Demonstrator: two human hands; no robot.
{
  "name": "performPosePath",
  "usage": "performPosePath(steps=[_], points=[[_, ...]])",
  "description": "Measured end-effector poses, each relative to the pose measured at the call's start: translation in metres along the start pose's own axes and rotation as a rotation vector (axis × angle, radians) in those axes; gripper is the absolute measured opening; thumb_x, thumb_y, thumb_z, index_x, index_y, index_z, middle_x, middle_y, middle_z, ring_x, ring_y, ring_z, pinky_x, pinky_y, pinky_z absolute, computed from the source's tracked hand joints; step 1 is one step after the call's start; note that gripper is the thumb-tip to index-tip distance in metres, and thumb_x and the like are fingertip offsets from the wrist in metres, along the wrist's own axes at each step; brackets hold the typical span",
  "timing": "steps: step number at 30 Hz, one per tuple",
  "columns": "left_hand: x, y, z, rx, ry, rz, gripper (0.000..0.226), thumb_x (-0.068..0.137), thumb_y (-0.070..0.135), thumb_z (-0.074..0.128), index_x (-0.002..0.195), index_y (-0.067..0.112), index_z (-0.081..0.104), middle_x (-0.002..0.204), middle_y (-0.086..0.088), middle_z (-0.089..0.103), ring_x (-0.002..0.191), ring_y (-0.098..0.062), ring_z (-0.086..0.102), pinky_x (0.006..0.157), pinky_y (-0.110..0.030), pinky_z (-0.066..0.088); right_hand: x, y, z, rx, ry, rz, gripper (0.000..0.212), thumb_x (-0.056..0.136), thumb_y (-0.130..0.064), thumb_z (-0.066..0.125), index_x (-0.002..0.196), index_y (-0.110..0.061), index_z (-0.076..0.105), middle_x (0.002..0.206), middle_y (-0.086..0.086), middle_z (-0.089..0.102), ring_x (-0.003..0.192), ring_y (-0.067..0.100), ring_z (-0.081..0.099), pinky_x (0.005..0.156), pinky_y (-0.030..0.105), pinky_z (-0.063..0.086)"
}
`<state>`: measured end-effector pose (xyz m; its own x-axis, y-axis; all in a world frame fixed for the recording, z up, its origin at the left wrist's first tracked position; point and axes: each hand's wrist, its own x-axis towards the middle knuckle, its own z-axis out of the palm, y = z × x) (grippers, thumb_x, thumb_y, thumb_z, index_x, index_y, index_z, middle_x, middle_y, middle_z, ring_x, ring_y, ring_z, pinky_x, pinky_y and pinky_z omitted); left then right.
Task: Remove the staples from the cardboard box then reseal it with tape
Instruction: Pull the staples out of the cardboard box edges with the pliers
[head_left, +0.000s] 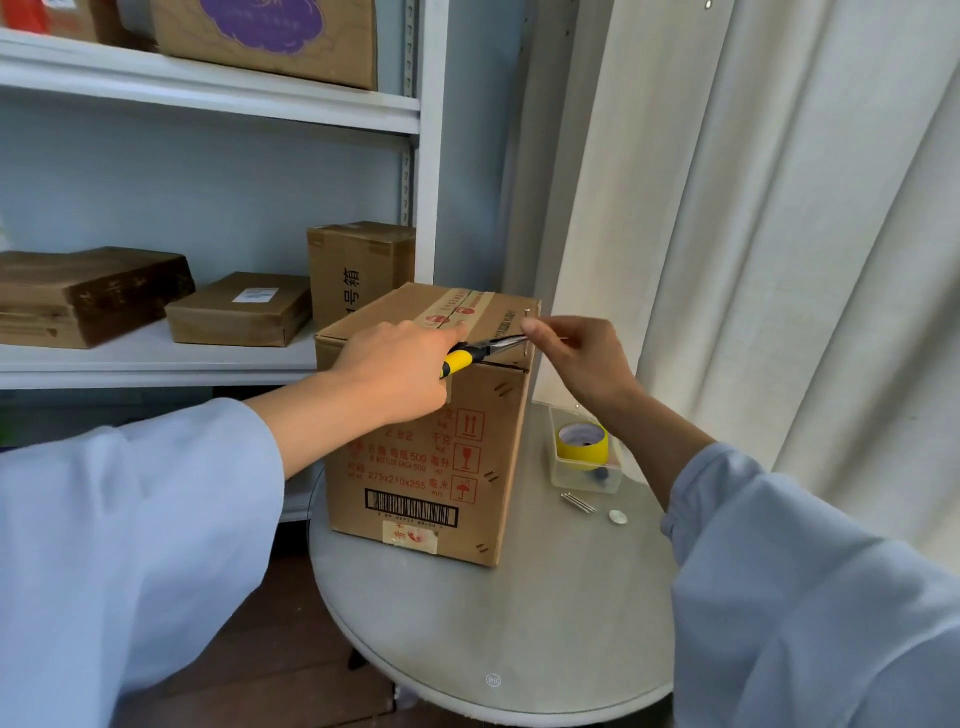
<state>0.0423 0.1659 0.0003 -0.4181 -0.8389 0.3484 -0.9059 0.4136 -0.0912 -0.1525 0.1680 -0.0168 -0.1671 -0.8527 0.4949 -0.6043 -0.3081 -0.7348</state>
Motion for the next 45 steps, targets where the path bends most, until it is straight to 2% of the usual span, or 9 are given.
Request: performPosePath(steps=[3,7,12,18,21,25,31,36,45], points=[[-0.001,0.010,-0.007,-0.006,-0.015,0.018,0.068,0.088,0.015,0.049,0.147,0.037,0.025,0.140,-0.008,0.049,0.100,-0.031,0.059,0.058,-0.028,0.045,0.005,-0.011,-0.003,0.017,0.087,0.010,0.023,0.090,-0.024,0.066,0.103,-0.007,0.074,0.091,0.003,0.070,0.083,0.016,0.062,0.071,0.022,0.046],[-0.002,0.022,-0.012,-0.099,-0.063,-0.026,0.059,0.090,0.021,0.050,0.145,0.035,0.032,0.141,-0.005,0.048,0.111,-0.030,0.055,0.071,-0.035,0.049,0.006,-0.016,-0.008,-0.016,0.118,0.062,0.018,0.088,-0.022,0.067,0.098,-0.009,0.075,0.079,0.001,0.065,0.072,0.014,0.058,0.064,0.023,0.046],[0.003,0.046,-0.010,-0.236,-0.148,-0.005,0.024,0.087,0.027,0.054,0.110,0.021,0.053,0.091,-0.002,0.058,0.078,-0.021,0.056,0.060,-0.029,0.044,0.000,-0.001,-0.032,0.255,0.442,0.319,0.023,0.089,-0.023,0.060,0.068,-0.020,0.069,0.063,-0.002,0.067,0.066,0.017,0.067,0.071,0.035,0.056],[0.000,0.080,0.021,-0.335,-0.461,-0.003,0.016,0.085,0.016,0.048,0.095,0.010,0.058,0.073,-0.006,0.064,0.057,-0.021,0.059,0.052,-0.026,0.049,-0.028,0.042,-0.040,0.075,0.173,0.527,0.014,0.095,-0.014,0.054,0.092,-0.010,0.067,0.060,0.003,0.062,0.042,0.013,0.063,0.051,0.024,0.055],[-0.001,0.093,0.054,-0.474,-0.628,-0.064,0.021,0.090,0.015,0.046,0.103,0.002,0.057,0.079,-0.013,0.068,0.061,-0.025,0.061,0.059,-0.034,0.056,-0.039,0.080,-0.037,-0.016,0.066,0.612,0.007,0.088,-0.004,0.061,0.087,-0.009,0.066,0.059,0.005,0.063,0.053,0.020,0.064,0.065,0.034,0.057],[0.000,0.105,0.099,-0.642,-0.792,-0.184,0.023,0.092,0.015,0.049,0.108,-0.002,0.049,0.082,-0.018,0.065,0.058,-0.024,0.058,0.050,-0.025,0.047,-0.061,0.131,-0.031,-0.181,-0.067,0.705,0.012,0.077,0.004,0.069,0.088,-0.002,0.070,0.067,0.009,0.065,0.077,0.031,0.070,0.081,0.042,0.058],[0.002,0.123,0.146,-0.951,-1.067,-0.506,0.021,0.093,0.034,0.054,0.102,0.015,0.052,0.088,-0.010,0.064,0.078,-0.020,0.063,0.084,-0.045,0.046,-0.076,0.201,0.006,-0.347,-0.217,0.804,0.021,0.069,-0.020,0.078,0.086,-0.010,0.071,0.086,0.011,0.073,0.087,0.030,0.070,0.083,0.042,0.057],[0.008,0.133,0.168,-1.053,-1.117,-0.620,0.026,0.092,0.040,0.055,0.094,0.015,0.052,0.089,-0.009,0.060,0.081,-0.021,0.061,0.086,-0.046,0.047,-0.068,0.226,0.026,-0.356,-0.174,0.739,0.005,0.074,-0.020,0.071,0.078,-0.021,0.069,0.097,0.010,0.071,0.094,0.031,0.066,0.082,0.035,0.055],[0.016,0.130,0.179,-1.065,-1.066,-0.645,0.026,0.093,0.041,0.054,0.097,0.015,0.051,0.086,-0.007,0.059,0.076,-0.020,0.060,0.084,-0.045,0.048,-0.047,0.243,0.022,-0.308,0.003,0.697,0.020,0.085,-0.019,0.063,0.104,-0.021,0.069,0.110,0.009,0.068,0.108,0.029,0.061,0.092,0.032,0.047]])
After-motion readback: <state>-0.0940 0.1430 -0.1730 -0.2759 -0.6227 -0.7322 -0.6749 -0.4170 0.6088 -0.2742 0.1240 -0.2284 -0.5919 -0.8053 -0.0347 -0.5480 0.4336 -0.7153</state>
